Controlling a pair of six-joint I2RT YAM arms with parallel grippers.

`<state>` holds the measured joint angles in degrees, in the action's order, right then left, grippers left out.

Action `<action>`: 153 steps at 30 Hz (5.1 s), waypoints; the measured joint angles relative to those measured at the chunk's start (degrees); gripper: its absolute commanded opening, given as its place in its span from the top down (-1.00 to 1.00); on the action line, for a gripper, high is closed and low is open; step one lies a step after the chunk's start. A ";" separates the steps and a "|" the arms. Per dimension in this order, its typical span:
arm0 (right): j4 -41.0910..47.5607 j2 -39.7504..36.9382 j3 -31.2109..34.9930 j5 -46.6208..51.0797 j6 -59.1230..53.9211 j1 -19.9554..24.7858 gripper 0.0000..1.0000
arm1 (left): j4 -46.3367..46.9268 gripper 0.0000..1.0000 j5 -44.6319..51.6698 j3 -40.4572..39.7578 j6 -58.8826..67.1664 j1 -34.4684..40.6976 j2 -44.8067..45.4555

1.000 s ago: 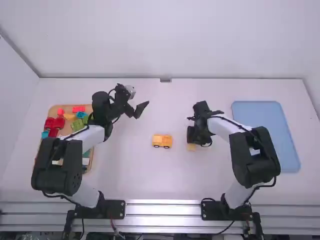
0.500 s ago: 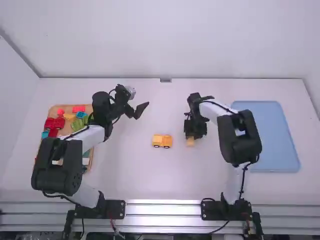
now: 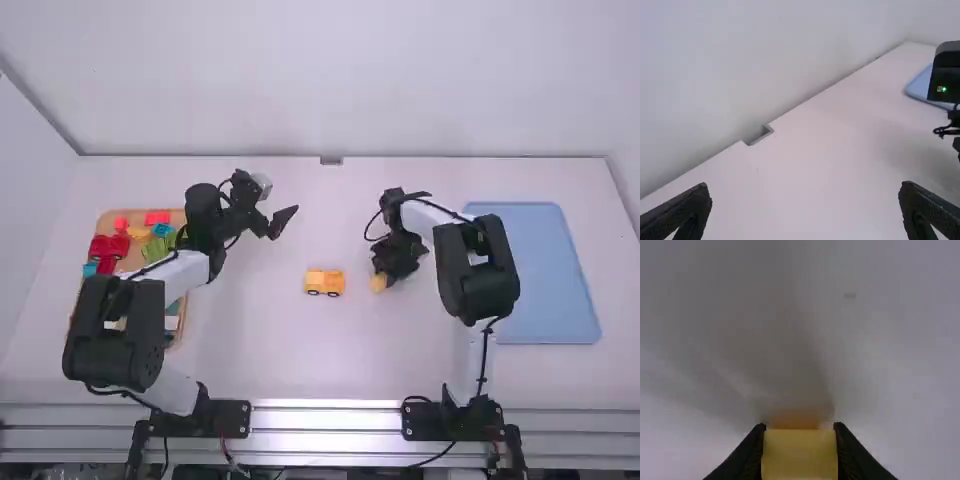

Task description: Assemble lego blocks to make yellow taxi

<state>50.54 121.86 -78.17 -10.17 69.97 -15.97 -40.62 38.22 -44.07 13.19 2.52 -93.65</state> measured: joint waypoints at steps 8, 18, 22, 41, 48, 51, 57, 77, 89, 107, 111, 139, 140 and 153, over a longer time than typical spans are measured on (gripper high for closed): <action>0.90 0.00 -0.31 2.43 20.15 -3.58 1.00 | 0.11 -0.98 -0.26 -0.02 0.15 0.00 0.00; 2.05 0.00 -0.31 3.17 30.03 -2.23 0.84 | 0.11 -0.98 -0.61 -0.02 0.20 0.00 0.00; 1.99 0.00 -0.31 2.38 31.08 -1.46 0.24 | 0.13 -0.98 -0.61 -0.02 0.20 -0.02 0.00; 2.05 -0.11 -1.62 -3.87 25.18 -0.50 -0.97 | 1.20 -0.98 -0.61 0.00 0.20 0.00 0.00; 18.93 0.22 -12.66 -4.09 17.77 1.92 -0.97 | 1.27 -0.98 -0.61 0.00 0.22 0.00 0.00; 22.14 0.22 -20.39 -3.93 9.25 2.73 -0.97 | 1.29 -0.98 -0.59 -0.02 0.22 0.00 0.00; 19.52 0.22 -30.38 -1.51 -14.32 3.23 -0.97 | 2.43 -0.98 -0.61 0.00 0.20 0.00 0.00; 24.35 0.26 -37.73 -16.04 -91.43 3.32 -0.97 | 2.67 -0.98 -0.61 0.00 0.20 0.00 0.00; 2.43 0.28 -31.19 -4.04 -117.26 1.03 -0.97 | 5.57 -0.98 -0.63 0.00 0.22 0.00 0.02; 0.98 0.28 -17.03 -32.87 -147.95 8.55 -0.97 | 24.04 -0.98 14.45 0.02 24.68 0.24 0.00; 5.11 0.28 -14.12 -34.47 -154.77 8.46 -0.97 | 26.16 -0.98 18.53 0.57 32.02 0.28 0.00; 7.17 0.28 -3.02 -39.10 -180.01 13.35 -0.99 | 24.87 -0.98 21.81 1.88 39.39 0.26 0.00; 6.95 0.28 -2.86 -39.12 -180.06 13.35 -0.99 | 24.87 -0.98 21.84 1.88 39.41 0.26 0.02; 8.26 7.23 -0.37 -40.30 -187.29 14.53 -0.88 | 24.90 -0.98 21.84 1.88 39.39 0.26 0.00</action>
<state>58.81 129.10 -78.54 -50.48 -117.32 -1.43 -15.73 60.05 -42.19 52.58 2.79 -93.65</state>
